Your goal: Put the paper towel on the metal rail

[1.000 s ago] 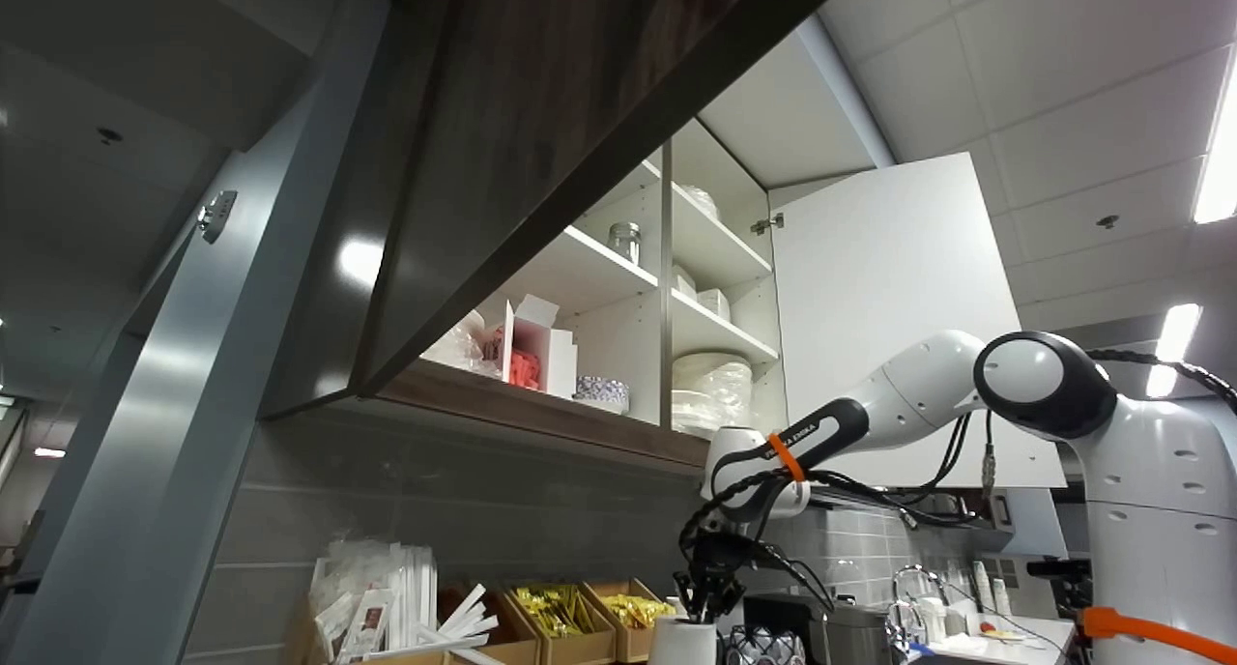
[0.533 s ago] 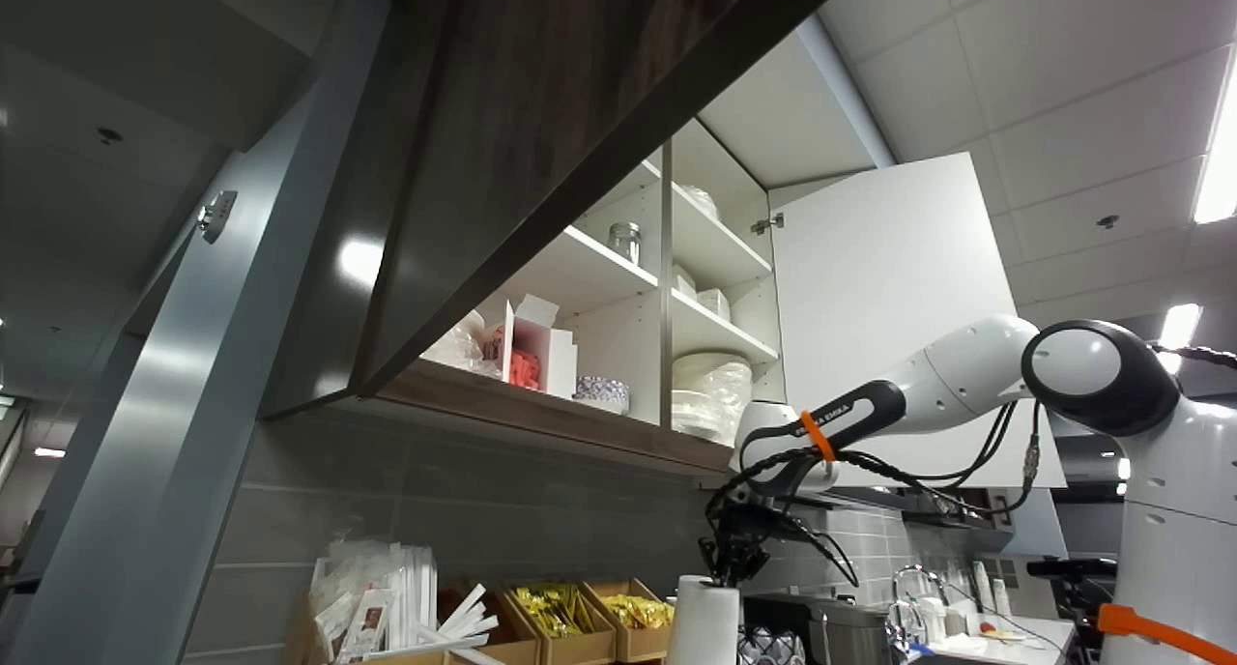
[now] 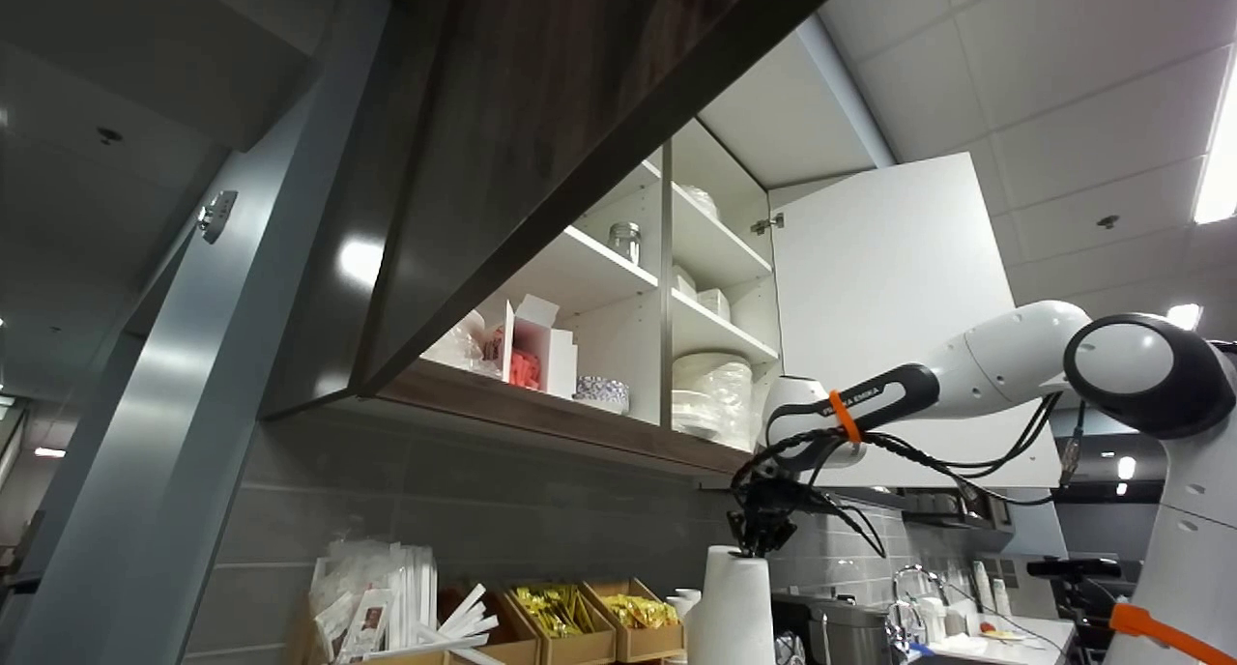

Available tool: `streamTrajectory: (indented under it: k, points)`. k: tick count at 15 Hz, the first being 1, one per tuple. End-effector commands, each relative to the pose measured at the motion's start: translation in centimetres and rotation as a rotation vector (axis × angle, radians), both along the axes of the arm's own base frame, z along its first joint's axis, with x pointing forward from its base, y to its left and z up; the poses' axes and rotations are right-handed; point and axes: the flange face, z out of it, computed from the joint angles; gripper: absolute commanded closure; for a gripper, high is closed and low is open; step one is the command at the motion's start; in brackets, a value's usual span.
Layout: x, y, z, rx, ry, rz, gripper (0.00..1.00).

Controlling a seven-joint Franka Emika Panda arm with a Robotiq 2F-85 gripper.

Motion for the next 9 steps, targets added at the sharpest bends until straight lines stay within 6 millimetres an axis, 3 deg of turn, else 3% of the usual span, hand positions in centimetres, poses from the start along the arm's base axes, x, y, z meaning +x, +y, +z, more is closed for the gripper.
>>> streamTrajectory:
  k: [1, 9]
  points:
    - [-2.4, -0.7, 2.0, -0.029, 0.022, -0.029, 0.95]
    - [-4.7, -1.8, 7.2, -0.064, 0.026, -0.087, 0.95]
